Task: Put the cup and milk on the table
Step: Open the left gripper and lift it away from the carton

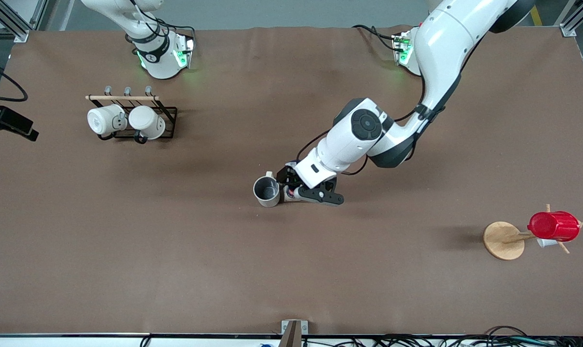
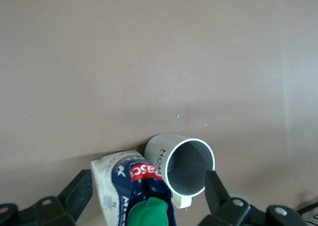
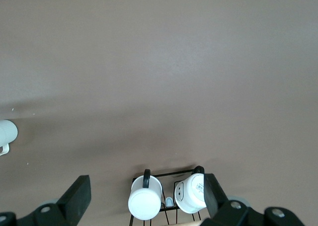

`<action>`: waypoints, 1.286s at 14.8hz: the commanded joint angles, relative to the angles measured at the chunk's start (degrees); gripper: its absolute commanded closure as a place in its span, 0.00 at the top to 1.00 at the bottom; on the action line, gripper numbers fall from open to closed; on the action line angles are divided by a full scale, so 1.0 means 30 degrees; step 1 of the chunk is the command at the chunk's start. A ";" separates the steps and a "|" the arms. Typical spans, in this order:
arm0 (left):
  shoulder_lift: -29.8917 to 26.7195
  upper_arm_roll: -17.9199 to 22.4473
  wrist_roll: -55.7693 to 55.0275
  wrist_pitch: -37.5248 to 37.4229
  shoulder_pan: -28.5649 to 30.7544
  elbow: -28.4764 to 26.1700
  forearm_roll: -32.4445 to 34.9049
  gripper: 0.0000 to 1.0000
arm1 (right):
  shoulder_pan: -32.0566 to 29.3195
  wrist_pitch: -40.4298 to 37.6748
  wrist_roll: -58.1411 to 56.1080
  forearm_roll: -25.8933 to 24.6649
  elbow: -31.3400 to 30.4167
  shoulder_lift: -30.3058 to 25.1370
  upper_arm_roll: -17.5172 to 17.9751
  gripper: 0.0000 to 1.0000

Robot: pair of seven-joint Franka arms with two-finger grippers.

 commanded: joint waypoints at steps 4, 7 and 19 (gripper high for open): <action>-0.4715 0.1887 0.1550 -0.6887 0.0125 -0.0531 0.0524 1.00 | -0.0252 0.0051 -0.0076 0.0287 -0.0361 -0.0302 0.0130 1.00; -0.6445 0.3147 0.4774 -0.9353 0.0183 -0.0764 0.0495 1.00 | -0.0252 0.0051 -0.0076 0.0287 -0.0361 -0.0273 0.0130 1.00; -1.2916 1.0002 0.9521 -1.2904 0.0359 -0.2867 -0.1643 1.00 | -0.0252 0.0081 -0.0076 0.0287 -0.0361 -0.0273 0.0130 1.00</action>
